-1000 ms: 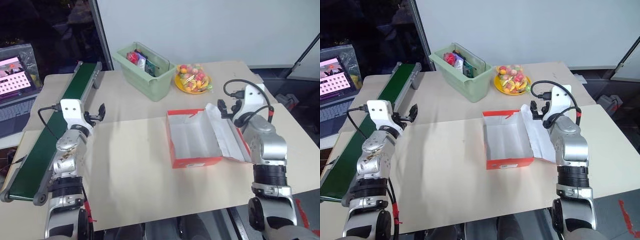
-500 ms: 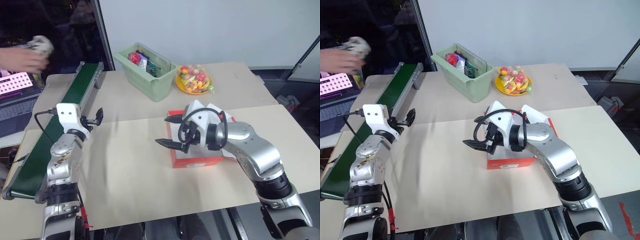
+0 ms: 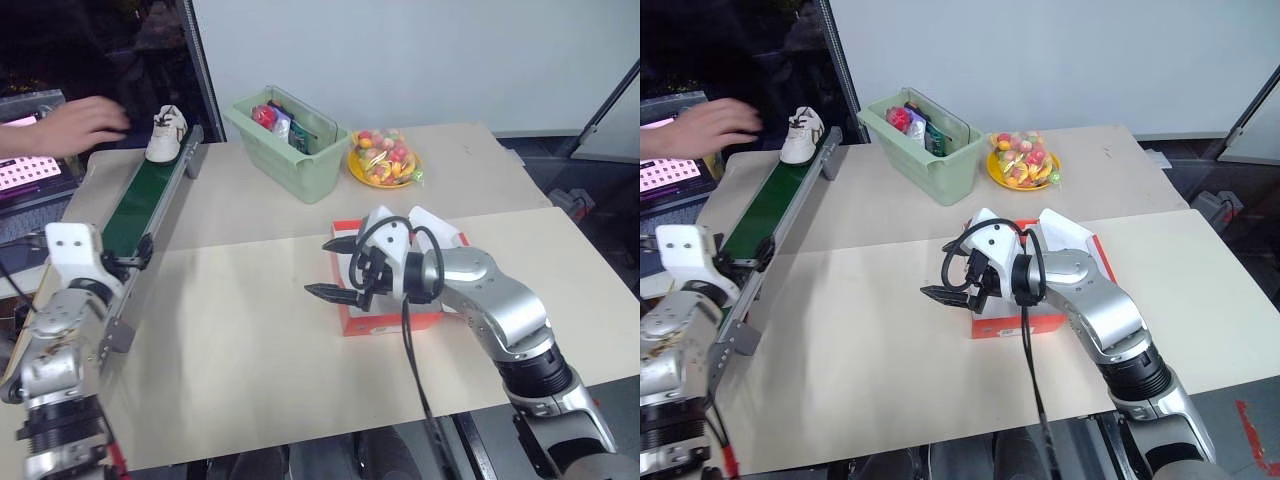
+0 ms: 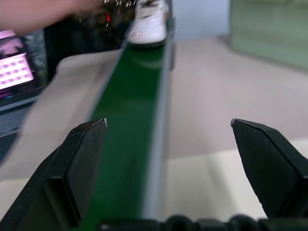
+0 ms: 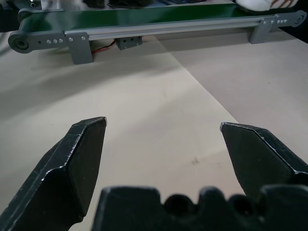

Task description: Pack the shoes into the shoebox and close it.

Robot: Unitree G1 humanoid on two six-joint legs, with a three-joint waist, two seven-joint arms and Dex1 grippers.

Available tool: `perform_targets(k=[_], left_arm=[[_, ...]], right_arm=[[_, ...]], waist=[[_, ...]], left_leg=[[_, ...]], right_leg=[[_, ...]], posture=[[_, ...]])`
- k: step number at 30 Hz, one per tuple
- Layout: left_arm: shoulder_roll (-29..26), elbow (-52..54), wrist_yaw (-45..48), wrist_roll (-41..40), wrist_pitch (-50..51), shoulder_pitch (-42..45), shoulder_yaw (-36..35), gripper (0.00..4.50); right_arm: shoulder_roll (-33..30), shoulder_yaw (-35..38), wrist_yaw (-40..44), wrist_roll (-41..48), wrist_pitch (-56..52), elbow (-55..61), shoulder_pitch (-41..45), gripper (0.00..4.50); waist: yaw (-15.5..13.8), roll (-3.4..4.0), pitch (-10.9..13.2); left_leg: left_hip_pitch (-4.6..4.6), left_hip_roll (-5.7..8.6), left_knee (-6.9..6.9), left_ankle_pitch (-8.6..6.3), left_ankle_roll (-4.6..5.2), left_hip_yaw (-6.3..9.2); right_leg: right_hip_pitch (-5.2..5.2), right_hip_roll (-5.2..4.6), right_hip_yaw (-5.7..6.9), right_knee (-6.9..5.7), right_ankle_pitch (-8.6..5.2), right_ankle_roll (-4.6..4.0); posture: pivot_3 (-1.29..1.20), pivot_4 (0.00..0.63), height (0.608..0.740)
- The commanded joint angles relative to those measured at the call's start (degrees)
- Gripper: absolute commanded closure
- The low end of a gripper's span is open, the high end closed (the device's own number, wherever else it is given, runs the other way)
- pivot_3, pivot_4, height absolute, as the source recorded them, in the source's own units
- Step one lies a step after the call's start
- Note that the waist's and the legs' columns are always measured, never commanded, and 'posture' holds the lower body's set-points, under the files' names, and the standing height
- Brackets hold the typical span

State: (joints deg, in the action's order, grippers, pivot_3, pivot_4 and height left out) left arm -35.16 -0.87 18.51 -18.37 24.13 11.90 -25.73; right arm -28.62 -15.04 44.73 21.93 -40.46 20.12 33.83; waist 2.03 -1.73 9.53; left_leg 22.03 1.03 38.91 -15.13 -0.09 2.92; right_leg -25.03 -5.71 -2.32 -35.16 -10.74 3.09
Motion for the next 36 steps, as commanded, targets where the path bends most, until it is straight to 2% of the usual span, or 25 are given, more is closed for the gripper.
perform_targets(k=[1,8,14,36], left_arm=[[-0.7,3.5,2.9,-1.4,2.2,-1.4,1.3,0.05],[-5.9,2.0,8.1,-3.6,5.9,-2.8,-2.1,0.05],[-9.9,-3.3,8.6,-2.1,3.9,-2.2,-4.9,0.05],[-7.8,-2.6,5.2,-1.6,2.8,-0.9,-4.9,0.05]], right_arm=[[0.5,1.5,-1.0,-0.1,0.7,1.5,-0.4,0.0],[0.2,0.7,0.1,0.8,0.9,4.7,-2.4,0.0],[-1.1,0.3,2.2,0.4,1.5,5.7,-3.9,0.0],[-0.5,0.7,1.0,-0.2,0.7,4.7,-3.9,0.0]], waist=[[-0.2,0.0,0.0],[0.2,-0.01,0.0],[0.4,-0.01,0.0],[0.3,-0.01,0.0]], left_leg=[[0.01,0.0,0.0,0.0,0.0,0.0],[0.01,-0.02,-0.04,0.0,0.0,0.01],[-0.05,-0.03,-0.04,0.0,0.0,-0.02],[-0.04,-0.02,-0.04,0.0,-0.01,-0.01]], right_leg=[[0.02,0.0,0.0,0.0,0.0,0.0],[-0.06,0.03,0.0,-0.01,0.0,0.0],[-0.04,0.03,-0.02,-0.01,0.0,0.0],[-0.04,0.0,-0.02,-0.01,0.0,-0.01]], posture=[[0.0,0.15,0.74],[0.0,0.15,0.74],[0.0,0.15,0.74],[0.0,0.15,0.74]])
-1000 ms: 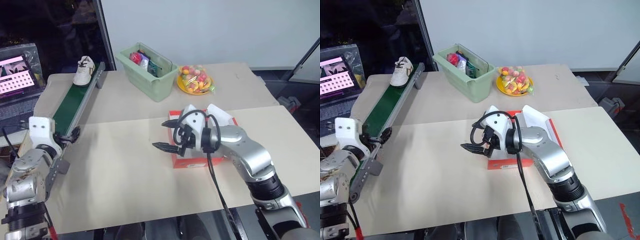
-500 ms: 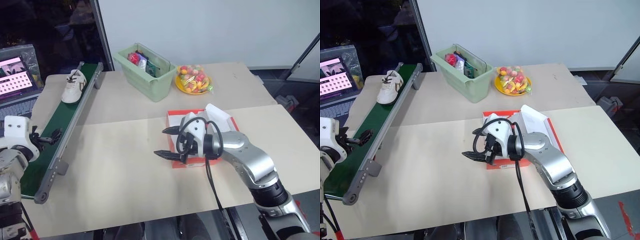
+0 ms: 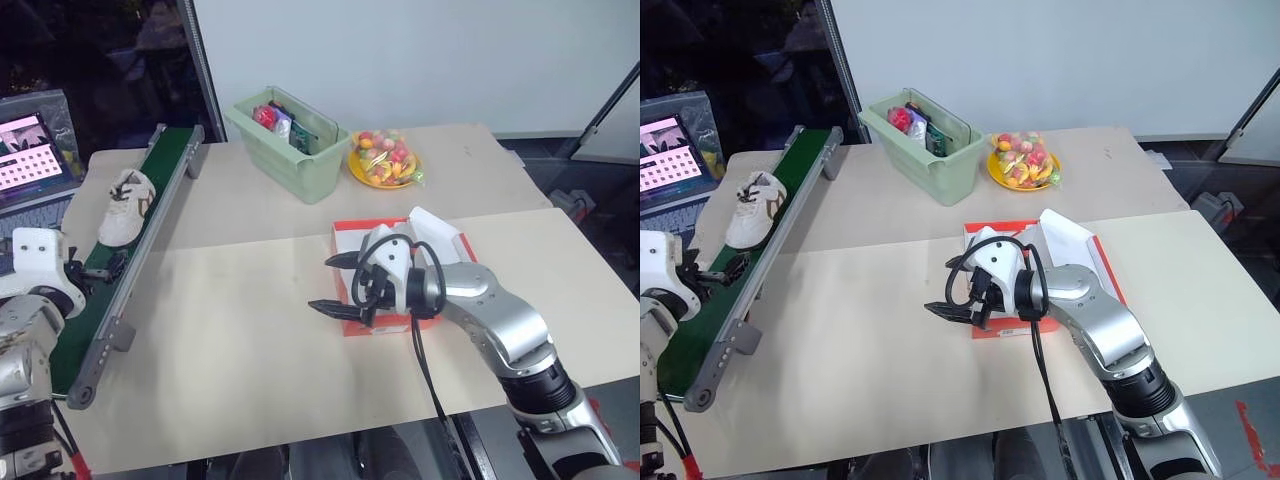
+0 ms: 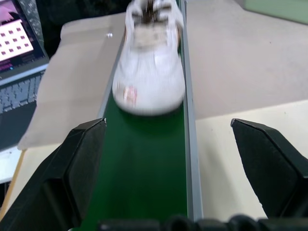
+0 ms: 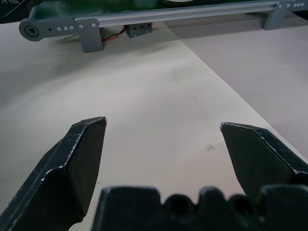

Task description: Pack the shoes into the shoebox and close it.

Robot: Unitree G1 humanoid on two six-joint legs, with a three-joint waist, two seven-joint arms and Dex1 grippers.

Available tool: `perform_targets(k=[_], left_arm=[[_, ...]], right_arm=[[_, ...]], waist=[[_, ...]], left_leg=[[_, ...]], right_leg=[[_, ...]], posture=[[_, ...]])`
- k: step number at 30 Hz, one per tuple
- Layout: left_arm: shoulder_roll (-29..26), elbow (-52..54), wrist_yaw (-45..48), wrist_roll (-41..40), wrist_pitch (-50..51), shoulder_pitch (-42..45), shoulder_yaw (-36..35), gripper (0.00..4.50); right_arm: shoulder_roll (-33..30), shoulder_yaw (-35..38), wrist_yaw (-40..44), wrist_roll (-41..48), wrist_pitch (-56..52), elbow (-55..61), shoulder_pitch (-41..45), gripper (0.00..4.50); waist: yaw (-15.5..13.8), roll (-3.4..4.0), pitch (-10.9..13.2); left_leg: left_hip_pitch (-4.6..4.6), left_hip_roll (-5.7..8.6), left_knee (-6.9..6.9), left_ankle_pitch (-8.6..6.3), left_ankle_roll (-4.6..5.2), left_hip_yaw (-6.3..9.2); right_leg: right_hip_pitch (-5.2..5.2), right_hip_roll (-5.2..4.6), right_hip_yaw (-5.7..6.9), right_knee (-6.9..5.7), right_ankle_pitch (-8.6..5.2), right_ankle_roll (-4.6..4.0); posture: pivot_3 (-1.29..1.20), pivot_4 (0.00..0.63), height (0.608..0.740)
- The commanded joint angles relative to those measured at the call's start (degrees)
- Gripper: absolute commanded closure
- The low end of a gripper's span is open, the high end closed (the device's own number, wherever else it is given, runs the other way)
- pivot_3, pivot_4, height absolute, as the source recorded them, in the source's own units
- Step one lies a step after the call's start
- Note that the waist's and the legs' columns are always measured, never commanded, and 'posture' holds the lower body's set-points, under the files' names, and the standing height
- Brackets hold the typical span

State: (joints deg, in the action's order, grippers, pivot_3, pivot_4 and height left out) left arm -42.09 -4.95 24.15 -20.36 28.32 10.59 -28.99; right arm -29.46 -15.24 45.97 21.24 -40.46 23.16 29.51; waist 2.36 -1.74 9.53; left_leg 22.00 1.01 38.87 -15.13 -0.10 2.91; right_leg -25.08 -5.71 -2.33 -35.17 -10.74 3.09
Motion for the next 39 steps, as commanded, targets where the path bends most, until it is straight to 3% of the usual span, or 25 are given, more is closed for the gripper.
perform_targets(k=[1,8,18,21,27,32,39], left_arm=[[-1.0,1.4,-0.5,0.3,-1.4,0.4,-1.7,0.05],[-0.9,-0.4,-2.6,1.1,-1.9,1.3,-2.2,0.05],[-0.8,-2.3,-1.5,3.8,4.4,0.2,4.7,0.05],[0.2,-1.6,-1.1,2.9,4.7,0.8,4.8,0.72],[0.3,-2.0,-0.6,3.2,4.7,2.2,5.4,2.82],[0.2,-3.0,-0.4,3.6,4.8,3.2,6.1,4.14],[0.4,-4.4,-0.7,4.3,4.4,4.5,6.6,4.26]], right_arm=[[0.3,1.0,-0.2,0.5,0.6,1.7,0.4,0.0],[0.4,1.3,-0.4,0.5,0.5,1.5,0.3,0.0],[0.4,3.1,-1.0,2.2,-0.7,2.8,0.6,0.0],[0.2,3.3,-1.4,2.4,-0.8,2.9,0.5,0.0],[0.2,3.7,-1.9,2.8,-1.1,2.9,0.6,0.0],[0.2,4.0,-2.2,2.8,-1.1,2.8,0.7,0.0],[0.0,4.4,-2.9,3.1,-1.3,2.7,0.7,0.0]], waist=[[0.0,0.0,0.0],[0.0,0.0,0.0],[-0.2,0.01,0.0],[-0.7,0.01,0.0],[-1.8,0.01,0.0],[-1.8,0.01,0.0],[-1.8,0.01,0.0]], left_leg=[[0.0,0.0,0.0,0.0,0.0,0.0],[0.01,0.0,0.0,0.0,0.0,0.01],[0.0,0.01,0.0,0.0,0.0,0.0],[-0.02,0.01,0.0,0.01,-0.01,0.02],[-0.21,0.03,0.04,0.06,-0.09,0.04],[-0.64,0.01,0.02,0.06,-0.09,0.11],[-0.8,0.01,0.02,0.06,-0.09,0.12]], right_leg=[[-0.01,0.0,0.0,0.0,0.0,0.0],[-0.01,0.0,0.01,-0.01,0.0,0.0],[0.0,0.0,0.01,-0.02,0.0,0.0],[0.01,-0.01,0.03,-0.07,0.0,0.0],[0.23,-0.04,0.09,-0.09,0.01,-0.01],[0.71,-0.03,0.2,-0.03,0.0,-0.02],[0.87,-0.03,0.22,-0.01,-0.01,-0.02]], posture=[[0.0,0.15,0.74],[0.0,0.15,0.74],[0.0,0.15,0.74],[0.0,0.15,0.74],[0.0,0.15,0.74],[0.0,0.15,0.74],[0.0,0.15,0.74]])
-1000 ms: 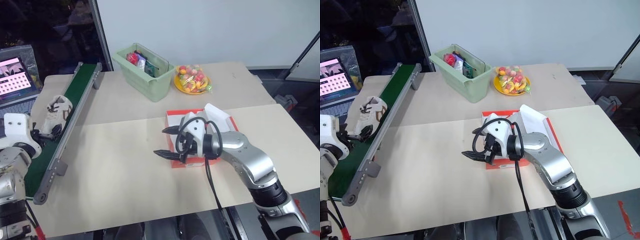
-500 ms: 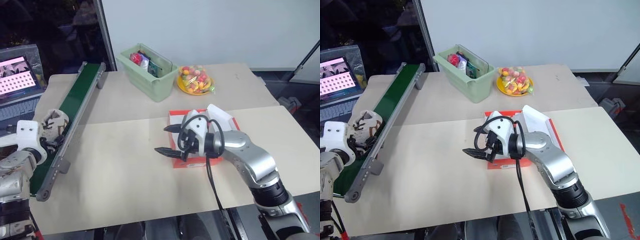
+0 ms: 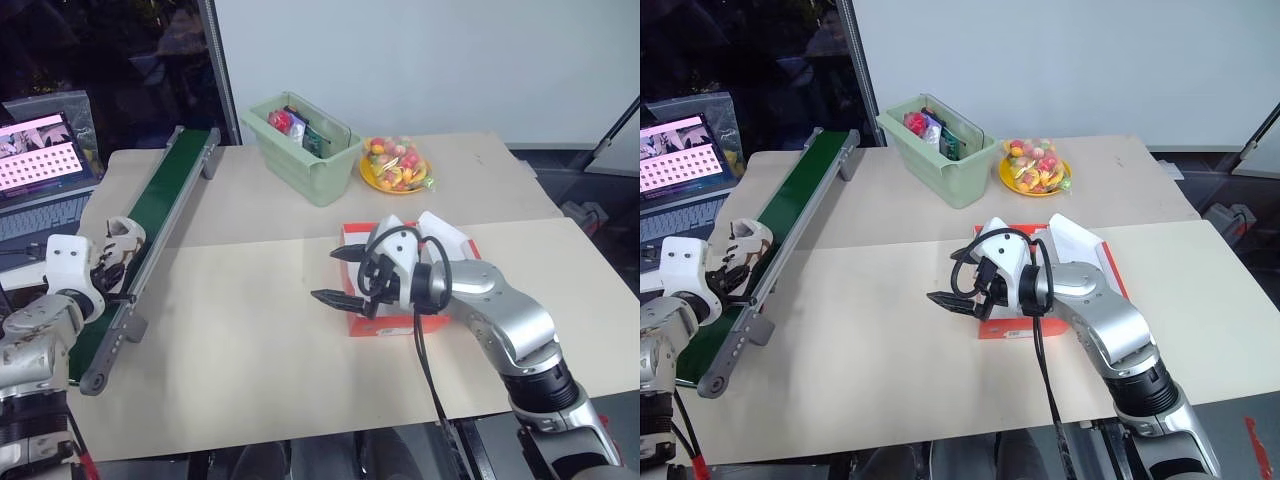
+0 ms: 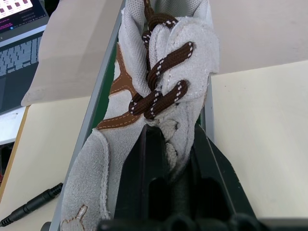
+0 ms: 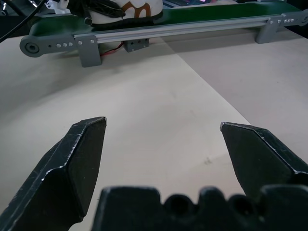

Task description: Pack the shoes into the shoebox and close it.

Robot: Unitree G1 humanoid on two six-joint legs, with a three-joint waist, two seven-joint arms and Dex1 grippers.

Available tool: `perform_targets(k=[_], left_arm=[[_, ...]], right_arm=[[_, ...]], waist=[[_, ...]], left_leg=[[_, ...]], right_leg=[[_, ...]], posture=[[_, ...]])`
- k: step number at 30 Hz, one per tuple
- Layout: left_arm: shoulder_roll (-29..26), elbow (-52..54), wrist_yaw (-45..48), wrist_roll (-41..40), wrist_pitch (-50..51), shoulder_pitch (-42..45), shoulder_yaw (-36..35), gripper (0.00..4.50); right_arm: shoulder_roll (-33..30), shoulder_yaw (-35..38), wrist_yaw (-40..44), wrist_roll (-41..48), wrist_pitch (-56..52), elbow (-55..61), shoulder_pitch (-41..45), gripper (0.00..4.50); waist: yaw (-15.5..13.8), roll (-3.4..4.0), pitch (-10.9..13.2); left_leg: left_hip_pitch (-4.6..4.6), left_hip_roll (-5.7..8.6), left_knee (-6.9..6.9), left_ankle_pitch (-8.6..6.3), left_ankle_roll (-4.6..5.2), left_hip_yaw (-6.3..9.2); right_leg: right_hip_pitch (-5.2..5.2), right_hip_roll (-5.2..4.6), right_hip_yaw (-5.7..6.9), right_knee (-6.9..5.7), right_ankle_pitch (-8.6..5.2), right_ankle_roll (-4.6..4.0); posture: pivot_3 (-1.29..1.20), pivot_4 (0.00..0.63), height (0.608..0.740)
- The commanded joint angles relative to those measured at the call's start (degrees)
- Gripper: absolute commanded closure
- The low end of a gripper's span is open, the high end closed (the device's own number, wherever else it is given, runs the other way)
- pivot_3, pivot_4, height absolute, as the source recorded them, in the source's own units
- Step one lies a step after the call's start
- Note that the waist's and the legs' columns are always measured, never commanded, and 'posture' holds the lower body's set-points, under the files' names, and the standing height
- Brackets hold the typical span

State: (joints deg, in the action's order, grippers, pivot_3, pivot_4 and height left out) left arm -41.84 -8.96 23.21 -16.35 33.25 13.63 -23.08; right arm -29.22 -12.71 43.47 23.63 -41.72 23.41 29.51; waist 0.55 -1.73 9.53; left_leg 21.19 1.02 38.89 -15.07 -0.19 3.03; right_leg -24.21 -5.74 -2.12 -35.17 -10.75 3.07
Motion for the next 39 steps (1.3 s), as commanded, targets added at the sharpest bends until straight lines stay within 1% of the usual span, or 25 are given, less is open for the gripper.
perform_targets(k=[1,2,6,10,14,17,20,21,23,25,27,28,29,30,31,33,34,36,37,39], left_arm=[[0.5,-0.5,0.5,0.0,-1.2,1.6,0.5,4.38],[0.7,-0.6,0.7,-0.1,-1.7,1.7,0.3,4.48],[0.6,-1.3,1.0,0.5,-2.9,1.8,0.7,4.49],[-0.2,-2.7,0.1,3.2,-3.3,1.1,2.7,4.49],[0.9,-3.0,-4.5,5.9,-7.3,2.8,2.1,4.49],[1.2,-2.9,-16.4,13.3,-16.2,5.5,1.1,4.49],[1.3,-1.1,-21.2,18.1,-21.4,6.7,3.0,4.49],[1.8,0.3,-22.6,19.6,-22.5,7.5,4.4,4.49],[5.1,4.2,-24.1,21.2,-23.3,9.9,8.0,4.49],[10.9,8.3,-21.0,19.0,-21.5,12.5,13.2,4.49],[17.9,12.9,-16.6,13.1,-19.1,13.9,17.1,4.49],[23.5,17.5,-12.8,5.0,-14.1,13.8,19.9,4.49],[27.3,20.8,-10.0,-0.5,-10.3,13.6,21.5,4.49],[29.3,23.5,-7.9,-4.1,-7.2,13.2,22.5,4.49],[30.3,26.0,-5.9,-6.8,-3.4,12.7,24.2,4.49],[31.1,29.2,-4.4,-9.2,0.5,11.9,26.3,4.49],[31.5,30.0,-4.5,-10.4,2.4,11.7,26.6,4.49],[30.8,30.7,-4.0,-10.6,4.6,11.5,27.7,4.49],[30.5,30.9,-3.7,-10.5,5.0,11.5,28.0,4.49],[30.3,30.8,-3.7,-10.2,5.2,11.9,27.8,4.49]], right_arm=[[-0.3,1.9,-0.5,0.8,-0.1,2.6,0.7,0.0],[-0.3,2.0,-0.5,0.9,-0.1,2.6,0.7,0.0],[-0.3,2.0,-0.7,1.1,-0.2,2.8,0.7,0.0],[-0.1,1.9,-0.9,1.0,-0.3,2.9,0.7,0.0],[2.0,3.7,-3.5,1.4,-0.3,1.4,1.4,0.0],[6.2,8.2,-8.5,2.7,-1.3,-2.3,3.8,0.0],[9.2,11.6,-14.5,1.5,-3.2,-8.6,6.3,0.0],[11.5,14.6,-18.0,2.6,-5.3,-12.0,7.7,0.0],[17.1,22.1,-24.3,7.7,-9.6,-17.5,10.7,0.0],[21.7,27.7,-28.0,12.5,-13.0,-20.4,13.2,0.0],[24.3,31.0,-30.5,15.3,-15.8,-22.5,15.1,0.0],[25.5,32.8,-31.8,17.2,-17.2,-23.7,16.1,0.0],[26.3,33.9,-32.8,18.5,-18.0,-24.5,16.8,0.0],[26.6,34.4,-33.4,19.1,-18.7,-24.9,17.3,0.0],[26.8,34.7,-33.8,19.9,-19.3,-25.2,17.6,0.0],[27.2,35.5,-34.7,21.7,-20.5,-25.5,18.2,0.0],[27.8,36.3,-35.4,23.0,-20.9,-25.6,18.6,0.0],[28.2,36.5,-36.2,24.0,-21.5,-25.2,18.7,0.0],[28.2,36.3,-36.5,24.3,-21.7,-25.0,18.7,0.0],[28.5,35.7,-37.1,24.7,-21.9,-24.7,18.6,0.0]], waist=[[0.0,0.0,0.0],[0.0,0.0,0.0],[-0.1,0.0,0.0],[-0.1,0.0,0.0],[0.0,0.0,0.0],[0.2,-0.07,0.0],[0.3,-0.33,0.1],[0.2,-0.36,0.1],[0.2,-0.36,0.1],[-0.7,-0.35,0.1],[-0.9,-0.33,0.1],[-0.8,-0.32,0.1],[-0.8,-0.32,0.1],[-0.7,-0.32,0.1],[-0.2,-0.32,0.1],[1.4,-0.32,0.1],[2.4,-0.3,0.1],[3.6,-0.23,0.0],[3.7,-0.21,0.0],[3.7,-0.16,0.1]], left_leg=[[0.0,0.0,0.0,0.0,0.0,0.0],[0.0,0.0,0.0,0.0,0.0,0.0],[-0.01,0.0,0.01,0.0,0.0,0.0],[-0.01,0.0,0.0,0.0,0.0,0.0],[-0.05,0.0,0.0,0.0,0.0,0.0],[-0.04,-0.02,0.0,0.01,-0.01,0.0],[0.03,-0.05,-0.01,0.01,-0.03,0.02],[0.03,-0.05,-0.02,0.01,-0.03,0.01],[0.11,-0.02,-0.19,0.0,-0.03,-0.04],[0.31,0.02,-0.22,0.0,-0.04,0.01],[0.67,0.06,-0.2,0.0,-0.05,0.03],[1.02,0.14,-0.13,0.01,-0.05,0.0],[1.3,0.22,-0.02,0.02,-0.06,-0.03],[1.37,0.25,0.02,0.02,-0.05,-0.04],[1.52,0.28,0.07,0.0,-0.02,-0.05],[2.05,0.3,0.16,0.03,-0.07,-0.09],[2.02,0.29,0.15,0.16,-0.28,-0.1],[1.77,0.27,0.01,0.13,-0.23,-0.15],[1.65,0.25,-0.02,-0.07,0.14,-0.15],[1.39,0.25,0.0,-0.09,0.18,-0.22]], right_leg=[[0.0,0.0,0.0,0.0,0.0,0.0],[0.01,0.0,0.0,-0.01,0.0,0.0],[0.01,0.0,0.0,0.0,0.0,0.0],[0.01,0.0,0.0,0.0,0.0,0.0],[0.03,0.0,-0.01,-0.02,0.0,-0.01],[0.01,0.04,-0.01,-0.01,0.02,-0.04],[-0.09,0.06,-0.03,0.02,0.07,-0.11],[-0.1,0.06,-0.03,0.02,0.07,-0.11],[-0.18,-0.02,-0.05,0.09,0.07,-0.11],[-0.26,-0.12,0.02,0.09,0.08,-0.11],[-0.51,-0.21,0.1,0.03,0.1,-0.08],[-0.84,-0.31,0.08,-0.07,0.13,-0.04],[-1.11,-0.38,0.08,-0.08,0.15,0.0],[-1.16,-0.45,0.07,-0.07,0.16,0.02],[-1.27,-0.47,0.09,-0.06,0.16,0.02],[-2.01,-0.51,0.0,-0.09,0.2,0.09],[-2.07,-0.51,-0.05,-0.15,0.2,0.1],[-2.07,-0.43,-0.12,-0.2,0.2,0.1],[-2.05,-0.38,-0.15,-0.37,0.2,0.09],[-1.96,-0.31,-0.28,-0.62,0.19,0.07]], posture=[[0.0,0.15,0.74],[0.0,0.15,0.74],[0.0,0.15,0.74],[0.0,0.15,0.74],[0.0,0.15,0.74],[0.0,0.15,0.74],[0.0,0.15,0.74],[0.0,0.15,0.74],[0.0,0.15,0.74],[0.0,0.15,0.74],[0.0,0.15,0.74],[0.0,0.15,0.74],[0.0,0.15,0.74],[0.0,0.15,0.74],[0.0,0.15,0.74],[0.0,0.15,0.74],[0.0,0.15,0.74],[0.0,0.15,0.74],[0.0,0.15,0.74],[0.0,0.15,0.74]])
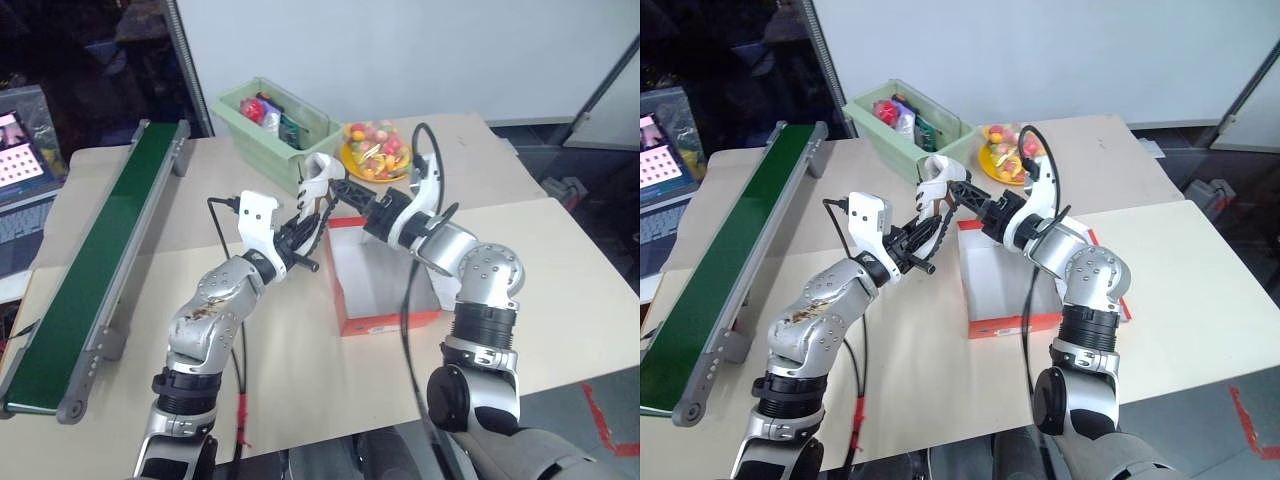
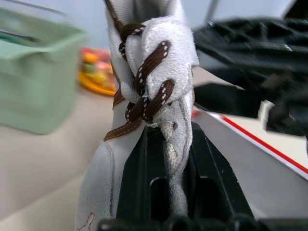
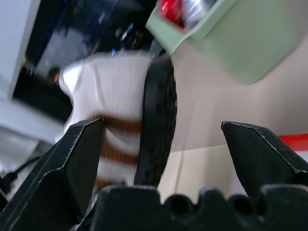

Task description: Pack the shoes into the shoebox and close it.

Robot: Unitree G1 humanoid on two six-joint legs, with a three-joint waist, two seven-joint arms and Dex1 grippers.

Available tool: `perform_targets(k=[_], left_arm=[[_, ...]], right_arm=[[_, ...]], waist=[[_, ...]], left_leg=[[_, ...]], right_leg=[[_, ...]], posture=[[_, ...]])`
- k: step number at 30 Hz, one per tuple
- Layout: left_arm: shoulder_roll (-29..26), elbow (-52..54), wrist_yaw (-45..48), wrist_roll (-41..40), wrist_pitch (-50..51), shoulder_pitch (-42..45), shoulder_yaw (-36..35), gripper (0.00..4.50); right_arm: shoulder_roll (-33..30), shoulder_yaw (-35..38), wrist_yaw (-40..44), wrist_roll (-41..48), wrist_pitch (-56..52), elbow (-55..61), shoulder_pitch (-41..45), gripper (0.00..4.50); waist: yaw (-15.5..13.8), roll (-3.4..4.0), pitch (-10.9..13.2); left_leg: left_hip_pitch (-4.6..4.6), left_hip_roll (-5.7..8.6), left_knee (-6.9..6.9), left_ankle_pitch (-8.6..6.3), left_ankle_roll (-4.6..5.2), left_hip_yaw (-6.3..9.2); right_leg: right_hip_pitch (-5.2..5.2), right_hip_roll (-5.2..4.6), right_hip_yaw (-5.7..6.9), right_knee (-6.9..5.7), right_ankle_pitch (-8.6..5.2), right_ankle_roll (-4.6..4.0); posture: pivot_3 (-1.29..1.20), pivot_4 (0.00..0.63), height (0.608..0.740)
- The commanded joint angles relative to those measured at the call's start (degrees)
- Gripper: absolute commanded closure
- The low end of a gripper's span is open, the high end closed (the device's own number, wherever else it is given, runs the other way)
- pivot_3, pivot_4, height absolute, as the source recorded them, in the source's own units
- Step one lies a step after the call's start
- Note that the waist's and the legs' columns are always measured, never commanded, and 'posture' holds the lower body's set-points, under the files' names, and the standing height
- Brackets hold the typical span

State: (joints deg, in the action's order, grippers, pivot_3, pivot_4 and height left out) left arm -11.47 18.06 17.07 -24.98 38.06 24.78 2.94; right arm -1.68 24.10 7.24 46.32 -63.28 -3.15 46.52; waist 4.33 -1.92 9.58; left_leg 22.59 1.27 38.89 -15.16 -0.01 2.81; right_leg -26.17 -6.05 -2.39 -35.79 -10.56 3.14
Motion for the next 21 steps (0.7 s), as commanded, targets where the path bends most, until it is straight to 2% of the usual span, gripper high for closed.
perform_targets(k=[1,8,17,21], left_arm=[[-0.2,3.6,2.5,-1.3,0.4,1.0,1.7,4.49],[-0.7,1.4,3.1,-0.3,0.0,2.1,1.3,4.49],[-0.8,0.6,3.5,0.4,-0.2,2.6,0.8,4.49],[-0.9,-0.3,3.5,1.1,-0.8,3.2,0.6,4.49]], right_arm=[[1.1,-1.1,-1.2,2.2,-0.3,1.9,1.6,0.0],[3.5,0.1,-3.7,5.7,-0.3,2.6,3.0,0.0],[5.6,-0.4,-6.6,13.1,-3.3,5.3,3.7,0.0],[6.0,-2.0,-7.5,12.0,-2.9,4.6,2.8,0.0]], waist=[[-0.1,0.03,0.0],[-0.5,0.08,0.0],[-0.7,0.08,0.0],[-0.8,0.08,0.0]], left_leg=[[-0.08,0.01,-0.01,0.0,0.0,-0.05],[-0.86,0.02,0.08,0.08,-0.06,-0.19],[-0.72,0.0,0.06,0.07,-0.05,-0.11],[-0.71,0.0,0.04,0.07,-0.03,-0.11]], right_leg=[[0.08,0.01,0.0,-0.04,0.01,-0.01],[1.02,0.08,0.09,0.1,0.06,-0.11],[0.97,0.09,0.13,0.14,0.06,-0.1],[0.97,0.09,0.13,0.17,0.06,-0.09]], posture=[[0.0,0.15,0.74],[0.0,0.15,0.74],[0.0,0.15,0.74],[0.0,0.15,0.74]])
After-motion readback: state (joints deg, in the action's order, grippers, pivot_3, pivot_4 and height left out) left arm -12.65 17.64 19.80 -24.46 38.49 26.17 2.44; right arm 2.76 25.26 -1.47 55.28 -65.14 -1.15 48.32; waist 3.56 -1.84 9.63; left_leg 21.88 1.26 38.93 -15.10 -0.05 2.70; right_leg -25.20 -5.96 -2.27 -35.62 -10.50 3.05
